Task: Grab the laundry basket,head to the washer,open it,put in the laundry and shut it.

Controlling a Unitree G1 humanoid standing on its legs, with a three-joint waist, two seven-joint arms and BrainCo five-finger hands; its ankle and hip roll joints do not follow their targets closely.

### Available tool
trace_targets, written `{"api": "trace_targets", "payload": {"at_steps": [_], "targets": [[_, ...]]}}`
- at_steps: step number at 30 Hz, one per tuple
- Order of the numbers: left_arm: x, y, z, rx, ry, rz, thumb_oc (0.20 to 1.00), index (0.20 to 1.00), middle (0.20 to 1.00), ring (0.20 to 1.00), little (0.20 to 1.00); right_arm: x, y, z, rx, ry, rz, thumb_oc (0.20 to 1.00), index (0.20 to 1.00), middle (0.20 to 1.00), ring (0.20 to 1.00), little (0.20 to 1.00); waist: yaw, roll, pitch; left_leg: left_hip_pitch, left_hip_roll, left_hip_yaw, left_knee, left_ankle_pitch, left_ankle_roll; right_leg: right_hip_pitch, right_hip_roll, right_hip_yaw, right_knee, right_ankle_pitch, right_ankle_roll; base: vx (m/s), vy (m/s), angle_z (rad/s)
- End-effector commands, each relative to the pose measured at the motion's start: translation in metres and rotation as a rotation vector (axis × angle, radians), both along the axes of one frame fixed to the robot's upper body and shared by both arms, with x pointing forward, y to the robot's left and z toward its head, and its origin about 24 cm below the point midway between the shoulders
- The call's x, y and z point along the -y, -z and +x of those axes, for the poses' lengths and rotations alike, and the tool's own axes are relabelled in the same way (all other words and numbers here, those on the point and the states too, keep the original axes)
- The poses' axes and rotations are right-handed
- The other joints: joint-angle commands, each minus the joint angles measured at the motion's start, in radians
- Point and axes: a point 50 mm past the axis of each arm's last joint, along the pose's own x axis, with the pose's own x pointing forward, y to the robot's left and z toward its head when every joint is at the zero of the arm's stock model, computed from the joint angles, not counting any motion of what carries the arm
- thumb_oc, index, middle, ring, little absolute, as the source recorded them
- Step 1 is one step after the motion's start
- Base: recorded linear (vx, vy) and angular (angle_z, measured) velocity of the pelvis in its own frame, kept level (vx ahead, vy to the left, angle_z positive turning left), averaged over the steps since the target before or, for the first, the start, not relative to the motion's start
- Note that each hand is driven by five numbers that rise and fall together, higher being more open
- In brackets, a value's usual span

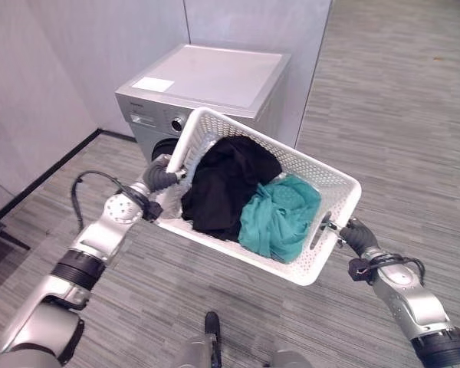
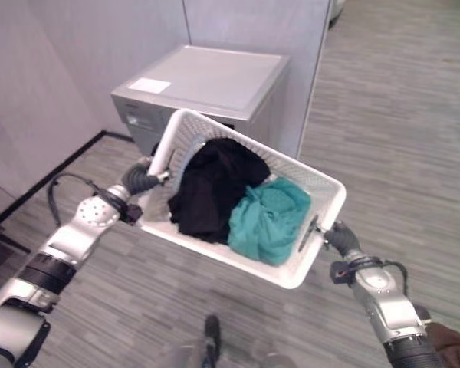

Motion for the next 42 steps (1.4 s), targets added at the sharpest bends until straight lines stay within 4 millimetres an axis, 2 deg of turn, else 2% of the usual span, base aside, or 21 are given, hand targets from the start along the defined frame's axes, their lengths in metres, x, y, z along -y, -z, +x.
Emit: {"api": "trace_targets", "payload": {"at_steps": [1,5,8,9,13,15,22,25,26,27,28,29,30,32,34,35,36,37,38,40,42], "targets": [[-0.006,-0.083,0.012,0.307,-0.031,-0.115,0.2,0.2,0.2,0.2,0.2,0.011,-0.1,0.031,0.427,-0.019,-0.015,0.2,0.2,0.2,0.2,0.2,0.02,0.069,-0.05,0.081,0.109,-0.024,-0.262,-0.057,-0.095,-0.037,0.074,0.032,-0.122,0.087,-0.017,0.22,0.071,-0.25],[-0.006,-0.099,0.016,0.355,-0.04,-0.116,0.2,0.2,0.2,0.2,0.2,0.004,-0.117,0.045,0.465,-0.052,-0.046,0.2,0.2,0.2,0.2,0.2,0.033,0.097,-0.091,0.137,0.118,-0.022,-0.247,-0.047,-0.095,0.003,0.064,0.065,-0.135,0.05,0.001,0.26,0.139,-0.44],[-0.01,-0.101,0.015,0.362,-0.048,-0.116,0.2,0.2,0.2,0.2,0.2,-0.005,-0.116,0.048,0.467,-0.082,-0.033,0.2,0.2,0.2,0.2,0.2,0.047,0.096,-0.109,0.13,0.108,-0.007,-0.194,-0.049,-0.086,0.007,0.035,0.074,-0.116,0.056,0.018,0.24,0.167,-0.36],[-0.017,-0.106,0.013,0.382,-0.068,-0.105,0.2,0.2,0.2,0.2,0.2,-0.017,-0.115,0.05,0.466,-0.129,-0.03,0.2,0.2,0.2,0.2,0.2,0.056,0.097,-0.132,0.16,0.1,0.028,-0.187,-0.048,-0.073,0.006,0.003,0.079,-0.087,0.064,0.037,0.21,0.148,-0.53],[-0.017,-0.108,0.014,0.387,-0.069,-0.097,0.2,0.2,0.2,0.2,0.2,-0.019,-0.116,0.052,0.468,-0.135,-0.031,0.2,0.2,0.2,0.2,0.2,0.064,0.092,-0.139,0.171,0.095,0.046,-0.189,-0.052,-0.067,0.004,-0.01,0.082,-0.075,0.064,0.045,0.15,0.092,-0.45],[-0.02,-0.117,0.018,0.407,-0.091,-0.098,0.2,0.2,0.2,0.2,0.2,-0.026,-0.118,0.058,0.472,-0.15,-0.027,0.2,0.2,0.2,0.2,0.2,0.066,0.091,-0.16,0.212,0.081,0.07,-0.209,-0.071,-0.05,-0.003,-0.039,0.075,-0.056,0.08,0.074,0.23,0.156,-0.06],[-0.013,-0.142,0.022,0.476,-0.083,-0.109,0.2,0.2,0.2,0.2,0.2,-0.03,-0.131,0.07,0.501,-0.139,-0.034,0.2,0.2,0.2,0.2,0.2,0.072,0.077,-0.181,0.236,0.05,0.085,-0.21,-0.104,-0.028,-0.006,-0.075,0.062,-0.05,0.157,0.118,0.09,0.078,-0.08],[-0.001,-0.159,0.029,0.497,-0.064,-0.093,0.2,0.2,0.2,0.2,0.2,-0.022,-0.157,0.081,0.557,-0.1,-0.07,0.2,0.2,0.2,0.2,0.2,0.071,0.069,-0.192,0.242,0.024,0.083,-0.192,-0.132,-0.012,-0.013,-0.099,0.064,-0.023,0.215,0.143,0.13,0.132,0.15],[0.002,-0.163,0.032,0.493,-0.064,-0.085,0.2,0.2,0.2,0.2,0.2,-0.017,-0.172,0.088,0.582,-0.068,-0.099,0.2,0.2,0.2,0.2,0.2,0.071,0.068,-0.197,0.249,0.014,0.081,-0.186,-0.148,-0.001,-0.031,-0.109,0.077,0.021,0.245,0.152,0.19,0.194,0.12],[0.006,-0.171,0.037,0.489,-0.069,-0.067,0.2,0.2,0.2,0.2,0.2,-0.016,-0.191,0.098,0.603,-0.051,-0.133,0.2,0.2,0.2,0.2,0.2,0.067,0.07,-0.196,0.272,0.0,0.075,-0.182,-0.173,0.019,-0.064,-0.119,0.096,0.113,0.26,0.154,0.17,0.199,-0.02],[0.007,-0.174,0.04,0.486,-0.079,-0.058,0.2,0.2,0.2,0.2,0.2,-0.017,-0.199,0.102,0.61,-0.042,-0.149,0.2,0.2,0.2,0.2,0.2,0.064,0.073,-0.19,0.279,-0.003,0.075,-0.179,-0.179,0.028,-0.092,-0.119,0.109,0.182,0.281,0.15,0.11,0.201,-0.09],[0.012,-0.186,0.045,0.49,-0.092,-0.047,0.2,0.2,0.2,0.2,0.2,-0.016,-0.222,0.109,0.639,-0.026,-0.194,0.2,0.2,0.2,0.2,0.2,0.045,0.087,-0.162,0.294,-0.007,0.063,-0.169,-0.192,0.05,-0.159,-0.103,0.139,0.35,0.315,0.137,0.04,0.165,-0.06],[0.012,-0.188,0.047,0.485,-0.105,-0.033,0.2,0.2,0.2,0.2,0.2,-0.016,-0.231,0.112,0.647,-0.015,-0.213,0.2,0.2,0.2,0.2,0.2,0.035,0.098,-0.151,0.302,-0.004,0.057,-0.163,-0.196,0.058,-0.182,-0.091,0.147,0.423,0.331,0.128,0.03,0.153,0.06],[0.005,-0.203,0.047,0.506,-0.141,-0.014,0.2,0.2,0.2,0.2,0.2,-0.017,-0.243,0.119,0.644,0.004,-0.244,0.2,0.2,0.2,0.2,0.2,0.028,0.121,-0.138,0.333,0.008,0.059,-0.17,-0.204,0.063,-0.261,-0.105,0.121,0.522,0.301,0.111,0.09,0.097,0.03],[0.001,-0.216,0.047,0.522,-0.166,0.001,0.2,0.2,0.2,0.2,0.2,-0.021,-0.256,0.127,0.633,0.005,-0.275,0.2,0.2,0.2,0.2,0.2,0.02,0.132,-0.137,0.359,0.017,0.063,-0.189,-0.211,0.055,-0.296,-0.123,0.074,0.449,0.239,0.084,0.16,-0.002,-0.09],[0.0,-0.219,0.049,0.511,-0.186,0.012,0.2,0.2,0.2,0.2,0.2,-0.027,-0.261,0.131,0.625,-0.005,-0.29,0.2,0.2,0.2,0.2,0.2,0.015,0.138,-0.135,0.368,0.025,0.064,-0.189,-0.219,0.049,-0.302,-0.114,0.047,0.375,0.195,0.072,0.14,-0.096,-0.02],[-0.004,-0.218,0.051,0.497,-0.205,0.026,0.2,0.2,0.2,0.2,0.2,-0.03,-0.26,0.135,0.603,-0.008,-0.302,0.2,0.2,0.2,0.2,0.2,0.012,0.139,-0.133,0.374,0.026,0.067,-0.191,-0.223,0.042,-0.316,-0.109,0.031,0.283,0.175,0.075,0.18,-0.191,-0.01],[-0.011,-0.22,0.05,0.496,-0.232,0.036,0.2,0.2,0.2,0.2,0.2,-0.037,-0.254,0.139,0.574,-0.018,-0.303,0.2,0.2,0.2,0.2,0.2,0.009,0.133,-0.127,0.382,0.029,0.071,-0.188,-0.236,0.027,-0.319,-0.107,0.009,0.082,0.207,0.097,0.13,-0.158,-0.12],[-0.012,-0.22,0.05,0.496,-0.233,0.036,0.2,0.2,0.2,0.2,0.2,-0.037,-0.254,0.14,0.574,-0.019,-0.303,0.2,0.2,0.2,0.2,0.2,0.007,0.139,-0.124,0.387,0.035,0.07,-0.188,-0.238,0.026,-0.304,-0.1,0.005,0.061,0.217,0.096,0.16,-0.182,-0.19],[-0.027,-0.219,0.047,0.494,-0.276,0.029,0.2,0.2,0.2,0.2,0.2,-0.043,-0.245,0.141,0.555,-0.041,-0.297,0.2,0.2,0.2,0.2,0.2,0.009,0.137,-0.113,0.417,0.042,0.088,-0.195,-0.255,0.014,-0.329,-0.112,-0.032,-0.085,0.292,0.128,0.15,-0.134,-0.1],[-0.034,-0.22,0.044,0.502,-0.29,0.034,0.2,0.2,0.2,0.2,0.2,-0.044,-0.239,0.14,0.54,-0.059,-0.311,0.2,0.2,0.2,0.2,0.2,0.004,0.129,-0.11,0.429,0.042,0.091,-0.194,-0.263,0.006,-0.325,-0.107,-0.027,-0.128,0.31,0.137,0.17,-0.138,0.05]]}}
